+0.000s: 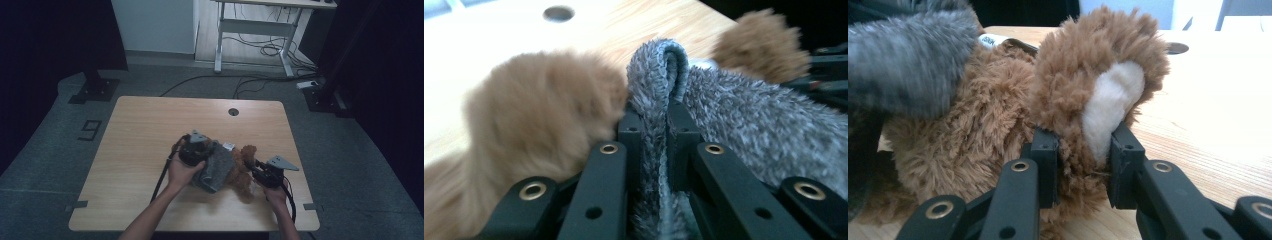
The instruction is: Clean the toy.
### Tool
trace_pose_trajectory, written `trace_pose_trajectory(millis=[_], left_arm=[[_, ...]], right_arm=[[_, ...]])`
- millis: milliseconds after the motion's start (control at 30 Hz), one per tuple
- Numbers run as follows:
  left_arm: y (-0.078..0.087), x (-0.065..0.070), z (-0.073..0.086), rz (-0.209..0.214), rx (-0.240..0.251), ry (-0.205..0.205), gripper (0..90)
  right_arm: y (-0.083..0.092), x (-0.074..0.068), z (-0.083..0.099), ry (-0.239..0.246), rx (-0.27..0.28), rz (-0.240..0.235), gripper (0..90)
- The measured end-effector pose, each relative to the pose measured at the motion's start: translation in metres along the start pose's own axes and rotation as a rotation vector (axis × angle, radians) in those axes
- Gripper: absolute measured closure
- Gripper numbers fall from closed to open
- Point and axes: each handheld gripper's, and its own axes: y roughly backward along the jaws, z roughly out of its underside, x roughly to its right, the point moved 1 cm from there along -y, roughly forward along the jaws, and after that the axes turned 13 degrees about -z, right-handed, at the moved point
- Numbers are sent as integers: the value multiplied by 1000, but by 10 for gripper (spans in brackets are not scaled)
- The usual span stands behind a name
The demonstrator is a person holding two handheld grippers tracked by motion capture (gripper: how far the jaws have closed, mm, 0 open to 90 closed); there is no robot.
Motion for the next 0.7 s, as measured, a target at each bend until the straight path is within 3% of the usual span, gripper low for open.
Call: trace_pose_trajectory(millis=[33,167,367,467,500,533,700], left_arm=[[2,-9,5,15,-6,28,802],[15,-30,17,35,14,79,803],[27,-48,23,58,36,138,802],[37,-69,27,10,46,168,802],[37,-69,27,10,46,168,801],[41,-81,30,-23,40,173,801],[45,-91,31,-74,24,159,802]], right_arm=[[0,0,0,-4,6,-10,706],[-1,-1,0,7,6,-14,707],[0,-3,0,17,8,-10,707],[1,-3,-1,27,10,-11,707],[1,-3,-1,27,10,-10,706],[1,-3,-1,25,10,-11,706],[1,-4,-1,25,11,-9,707]])
